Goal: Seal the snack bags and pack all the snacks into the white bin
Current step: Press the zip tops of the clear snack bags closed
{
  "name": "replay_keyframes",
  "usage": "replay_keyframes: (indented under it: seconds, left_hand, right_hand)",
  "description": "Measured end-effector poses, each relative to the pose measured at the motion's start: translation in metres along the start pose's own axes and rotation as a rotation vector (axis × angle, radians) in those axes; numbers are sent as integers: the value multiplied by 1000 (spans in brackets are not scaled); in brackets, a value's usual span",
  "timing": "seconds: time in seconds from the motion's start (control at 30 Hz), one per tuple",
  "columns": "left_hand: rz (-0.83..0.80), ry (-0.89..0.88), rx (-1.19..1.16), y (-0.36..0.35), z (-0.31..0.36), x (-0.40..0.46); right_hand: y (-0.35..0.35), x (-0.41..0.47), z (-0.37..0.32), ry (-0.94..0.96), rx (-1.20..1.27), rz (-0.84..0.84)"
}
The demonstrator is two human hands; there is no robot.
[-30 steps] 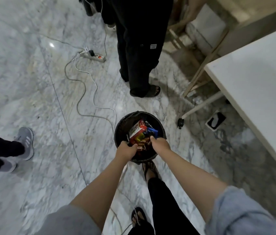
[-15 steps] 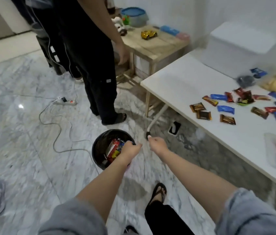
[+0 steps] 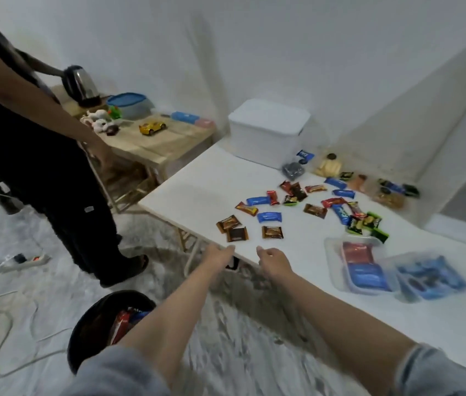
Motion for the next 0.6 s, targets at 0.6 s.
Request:
replay_keyframes:
  seconds: [0.6]
  left_hand:
    - [-162,-132,110,-177,158,130]
  right_hand:
    - [195,130,14,-29,132,225]
Point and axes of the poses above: each hand's wrist, its own x-axis towards the middle knuckle, its own y-axis out of the back of the hand, z = x × y, the point moved 7 cm from there along x, towards the middle knuckle, and after that the axes turned 5 degrees about -z, right-handed, at the moved point
